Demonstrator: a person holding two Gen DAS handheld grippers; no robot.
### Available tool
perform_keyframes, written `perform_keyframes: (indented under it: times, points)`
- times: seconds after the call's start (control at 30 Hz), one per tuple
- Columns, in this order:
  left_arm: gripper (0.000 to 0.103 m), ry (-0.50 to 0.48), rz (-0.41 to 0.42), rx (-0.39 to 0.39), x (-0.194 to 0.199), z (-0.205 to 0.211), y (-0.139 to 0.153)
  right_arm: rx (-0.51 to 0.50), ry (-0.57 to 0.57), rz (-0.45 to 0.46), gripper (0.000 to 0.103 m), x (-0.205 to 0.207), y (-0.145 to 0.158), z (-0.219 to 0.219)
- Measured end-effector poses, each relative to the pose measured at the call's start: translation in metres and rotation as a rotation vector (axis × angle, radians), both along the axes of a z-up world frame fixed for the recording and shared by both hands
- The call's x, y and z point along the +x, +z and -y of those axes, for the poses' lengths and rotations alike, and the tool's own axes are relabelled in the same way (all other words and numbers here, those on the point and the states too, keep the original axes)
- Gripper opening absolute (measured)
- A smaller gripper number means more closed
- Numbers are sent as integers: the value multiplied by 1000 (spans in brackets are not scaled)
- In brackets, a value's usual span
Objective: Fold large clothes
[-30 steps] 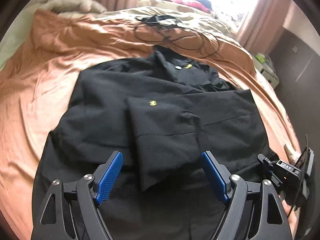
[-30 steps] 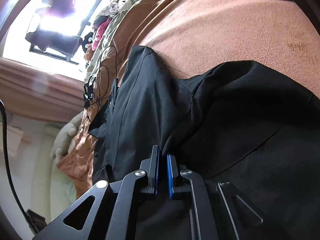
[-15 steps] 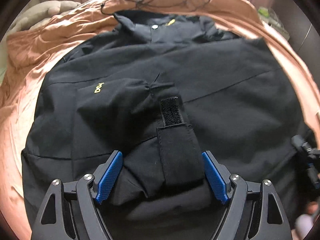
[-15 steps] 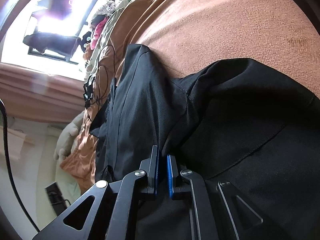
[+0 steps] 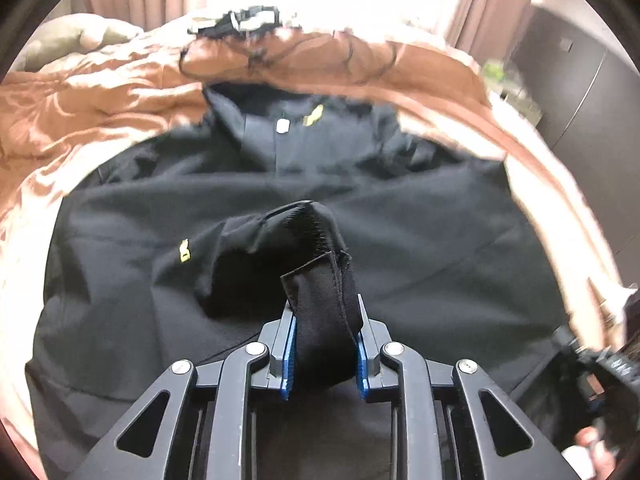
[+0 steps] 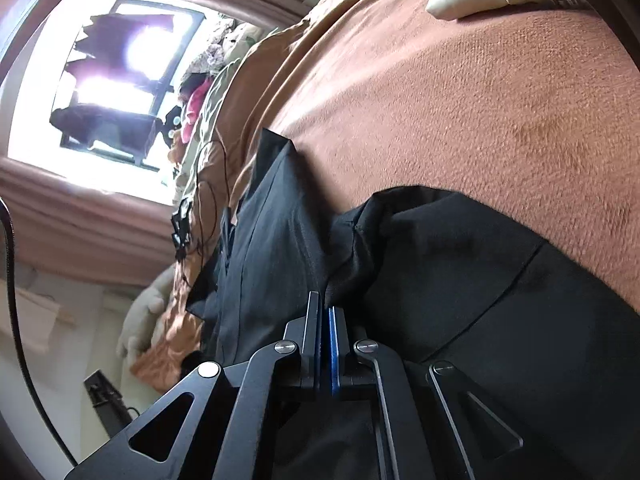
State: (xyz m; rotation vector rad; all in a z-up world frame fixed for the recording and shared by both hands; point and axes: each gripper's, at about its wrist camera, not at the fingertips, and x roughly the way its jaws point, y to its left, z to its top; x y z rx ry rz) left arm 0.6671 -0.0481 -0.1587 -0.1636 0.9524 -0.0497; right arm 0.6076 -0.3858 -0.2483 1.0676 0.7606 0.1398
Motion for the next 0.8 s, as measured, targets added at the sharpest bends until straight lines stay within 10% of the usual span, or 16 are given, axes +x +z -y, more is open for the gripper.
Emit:
perform_keyframes:
  times: [0.37,0.57,0.7,0.8]
  points:
    - [25,106,193,-128,-28,-100,74,-19,43,-10,4,6,2,-17]
    - [27,211,162,-115,-45,-155,66,-43,93,-43,8,11,2,-29]
    - [27,297,73,41,-54,-179,52,-12,86,-64,20,8,0,-24]
    - [30,325,42,-18,-65,-204,47,-18,83,-53,34,5,5,-24]
